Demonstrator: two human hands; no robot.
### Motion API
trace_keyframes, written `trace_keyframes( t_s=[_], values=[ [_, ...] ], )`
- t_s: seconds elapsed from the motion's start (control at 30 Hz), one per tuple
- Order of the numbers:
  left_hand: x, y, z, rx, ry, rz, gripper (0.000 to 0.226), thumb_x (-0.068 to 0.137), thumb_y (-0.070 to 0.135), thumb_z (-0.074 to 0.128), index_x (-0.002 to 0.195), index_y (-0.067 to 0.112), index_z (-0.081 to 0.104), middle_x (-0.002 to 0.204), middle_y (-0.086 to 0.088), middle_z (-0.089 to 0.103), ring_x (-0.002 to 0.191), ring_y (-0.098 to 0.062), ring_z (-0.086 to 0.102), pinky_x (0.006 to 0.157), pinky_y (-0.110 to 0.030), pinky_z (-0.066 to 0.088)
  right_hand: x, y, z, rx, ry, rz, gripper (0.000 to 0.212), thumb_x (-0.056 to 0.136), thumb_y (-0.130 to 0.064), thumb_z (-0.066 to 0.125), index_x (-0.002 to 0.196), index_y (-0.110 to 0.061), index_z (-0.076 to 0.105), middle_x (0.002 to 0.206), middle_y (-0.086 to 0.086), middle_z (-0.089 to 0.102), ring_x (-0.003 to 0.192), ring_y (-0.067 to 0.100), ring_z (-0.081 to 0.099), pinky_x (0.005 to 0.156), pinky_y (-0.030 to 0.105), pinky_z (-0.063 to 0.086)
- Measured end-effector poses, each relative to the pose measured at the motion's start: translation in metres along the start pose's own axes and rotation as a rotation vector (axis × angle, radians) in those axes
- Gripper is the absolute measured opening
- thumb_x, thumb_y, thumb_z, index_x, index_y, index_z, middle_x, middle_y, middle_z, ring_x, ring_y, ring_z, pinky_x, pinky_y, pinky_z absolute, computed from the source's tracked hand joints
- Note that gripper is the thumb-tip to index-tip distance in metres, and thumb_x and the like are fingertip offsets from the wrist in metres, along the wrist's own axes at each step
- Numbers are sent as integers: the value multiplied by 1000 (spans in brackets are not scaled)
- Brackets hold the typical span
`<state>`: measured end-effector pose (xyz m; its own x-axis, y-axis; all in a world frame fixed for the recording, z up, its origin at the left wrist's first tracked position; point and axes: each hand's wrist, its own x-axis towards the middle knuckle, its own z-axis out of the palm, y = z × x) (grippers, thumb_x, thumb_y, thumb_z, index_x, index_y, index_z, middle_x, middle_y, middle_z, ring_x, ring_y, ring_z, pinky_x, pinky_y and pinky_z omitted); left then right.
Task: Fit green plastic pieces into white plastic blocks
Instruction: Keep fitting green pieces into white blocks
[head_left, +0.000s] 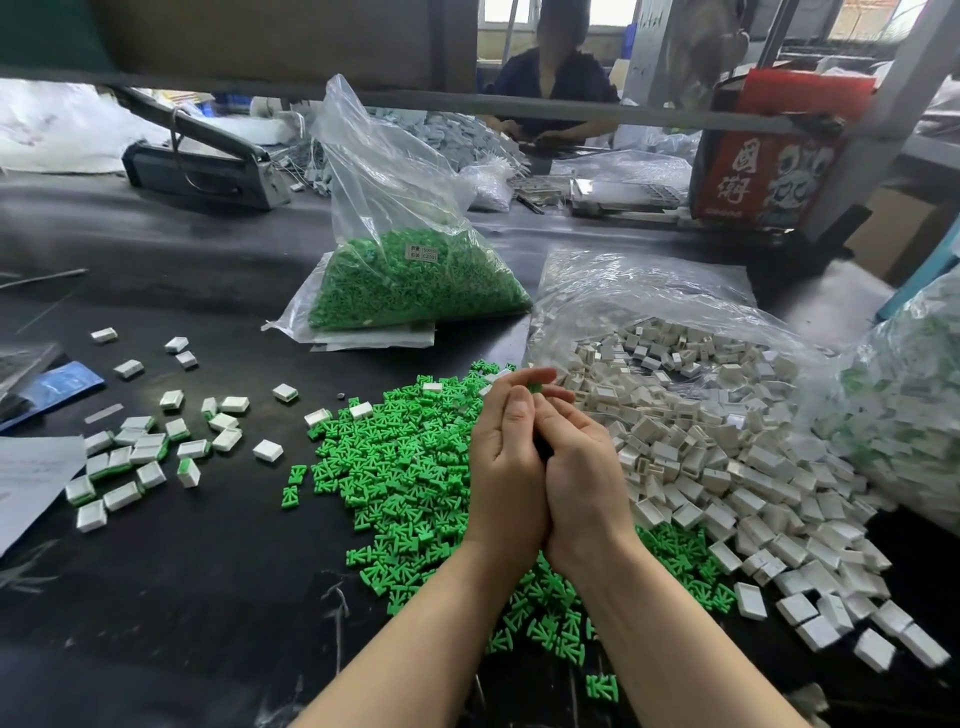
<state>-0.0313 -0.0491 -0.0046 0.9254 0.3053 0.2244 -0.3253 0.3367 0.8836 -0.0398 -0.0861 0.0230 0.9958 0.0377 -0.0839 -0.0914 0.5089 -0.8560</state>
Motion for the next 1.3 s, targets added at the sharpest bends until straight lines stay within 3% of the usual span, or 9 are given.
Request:
trace_keyframes(
  t_s=[0.17, 0.27, 0.43, 0.63, 0.83, 0.93, 1.03, 1.2, 1.3],
  values=[
    [-1, 1, -1, -8, -23, 24, 33, 104, 3, 34, 108, 13, 65, 98, -13, 70, 92, -21, 68, 78, -24, 54, 0, -2, -1, -7, -44, -25, 46, 102, -4, 44, 66, -13, 71, 73, 5, 68, 74, 11, 67, 66, 17, 54],
    [-2, 3, 0, -11, -33, 30, 35, 104, 5, 33, 113, 18, 64, 99, -13, 69, 91, -18, 68, 78, -23, 54, 0, -4, -3, -21, -73, -51, 35, 102, -3, 42, 76, -7, 65, 75, 6, 65, 73, 11, 66, 66, 17, 54],
    [-2, 2, 0, 20, 5, 48, 26, 103, 0, 34, 99, 1, 60, 98, -22, 67, 86, -20, 66, 77, -23, 53, -3, 1, -3, 29, -113, -45, 32, 101, -2, 41, 81, -9, 65, 78, 6, 64, 76, 12, 64, 67, 15, 54],
    [-1, -1, 0, 87, 0, 65, 28, 101, -5, 36, 90, 0, 60, 75, 3, 67, 71, -3, 64, 65, -13, 50, -1, 4, -14, -190, -212, -132, 23, 101, -14, 46, 87, -28, 56, 82, -11, 59, 72, -3, 59, 66, 9, 50],
    [2, -8, -1, 131, 9, 41, 35, 101, -5, 37, 84, 13, 62, 70, 13, 67, 71, 0, 63, 65, -11, 48, 1, 6, -16, -186, -238, -117, 21, 101, -17, 44, 88, -28, 56, 83, -10, 57, 74, -1, 57, 69, 11, 49],
    [5, -12, 0, 86, 0, -46, 32, 103, -1, 37, 84, 11, 61, 68, 12, 63, 75, -9, 60, 66, -13, 47, 0, 6, -16, -163, -258, -109, 19, 101, -18, 43, 88, -28, 53, 83, -9, 54, 74, 1, 55, 70, 13, 48],
    [5, -12, -1, 109, 2, -9, 32, 102, -2, 38, 83, 10, 61, 68, 10, 64, 72, -5, 62, 65, -14, 48, 1, 6, -16, -140, -261, -86, 22, 101, -17, 43, 85, -29, 53, 81, -11, 54, 70, -1, 56, 65, 9, 49],
    [6, -8, -9, -24, -48, -41, 28, 100, 9, 39, 94, 4, 66, 92, -11, 73, 88, -20, 70, 77, -24, 55, 5, 11, -12, -96, -100, -30, 34, 103, -9, 42, 81, -14, 68, 78, 3, 69, 79, 11, 67, 67, 17, 53],
    [10, -2, -21, -138, -111, -114, 38, 93, 23, 38, 113, 8, 66, 110, -18, 71, 105, -30, 68, 84, -31, 55, 9, 10, -14, -359, -137, -105, 25, 101, -9, 48, 88, -9, 69, 86, 13, 73, 86, 19, 70, 72, 28, 53]
  ],
)
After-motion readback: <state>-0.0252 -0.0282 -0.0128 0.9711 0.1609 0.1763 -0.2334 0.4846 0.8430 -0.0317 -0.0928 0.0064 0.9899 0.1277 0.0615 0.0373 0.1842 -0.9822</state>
